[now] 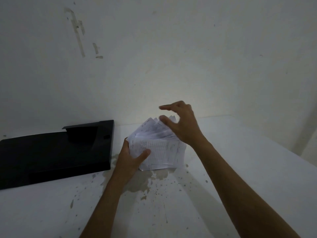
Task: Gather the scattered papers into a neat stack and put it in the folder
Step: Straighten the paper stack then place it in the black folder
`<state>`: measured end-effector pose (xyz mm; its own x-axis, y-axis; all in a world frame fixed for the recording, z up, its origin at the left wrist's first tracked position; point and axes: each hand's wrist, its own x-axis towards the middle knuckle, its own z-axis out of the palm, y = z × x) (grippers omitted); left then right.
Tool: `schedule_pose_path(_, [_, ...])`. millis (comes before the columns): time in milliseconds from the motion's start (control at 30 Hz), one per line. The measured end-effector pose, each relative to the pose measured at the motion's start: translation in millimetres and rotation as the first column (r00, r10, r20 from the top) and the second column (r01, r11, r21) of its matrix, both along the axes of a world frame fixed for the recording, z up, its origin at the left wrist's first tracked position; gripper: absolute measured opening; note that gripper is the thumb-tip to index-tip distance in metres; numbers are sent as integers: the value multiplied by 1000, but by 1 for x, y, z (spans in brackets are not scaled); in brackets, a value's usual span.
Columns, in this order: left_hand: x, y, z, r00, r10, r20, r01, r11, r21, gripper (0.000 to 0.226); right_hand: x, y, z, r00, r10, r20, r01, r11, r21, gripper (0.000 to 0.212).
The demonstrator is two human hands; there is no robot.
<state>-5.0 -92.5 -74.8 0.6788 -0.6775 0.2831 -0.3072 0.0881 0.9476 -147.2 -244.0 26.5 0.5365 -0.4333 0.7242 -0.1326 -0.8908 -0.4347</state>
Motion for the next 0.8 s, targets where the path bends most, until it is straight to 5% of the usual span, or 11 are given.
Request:
schedule_pose_path(167, [-2, -1, 1, 999, 28, 31, -30, 998, 57, 98, 26, 10, 7, 966, 42, -256, -63, 995, -72, 22])
schedule_pose_path(333, [1, 2, 0, 1000, -5, 10, 5, 999, 43, 98, 17, -9, 6, 996, 79, 28, -84, 968, 236, 10])
schedule_pose_path(400, [0, 2, 2, 1000, -8, 16, 8, 999, 48, 106, 8, -21, 2, 982, 51, 184, -130, 884, 448, 11])
schedule_pose_path(500, [-1, 3, 5, 1000, -4, 18, 3, 998, 58, 119, -4, -38, -13, 978, -10, 207, -127, 761, 636, 12])
schedule_pose_path(667, [-3, 5, 6, 1000, -9, 30, 7, 998, 63, 115, -13, -48, -39, 999, 13, 30, -31, 687, 726, 14])
schedule_pose_path(800, [-3, 4, 6, 999, -3, 33, 1, 998, 68, 95, -12, -43, -37, 995, -36, 89, -27, 785, 618, 14])
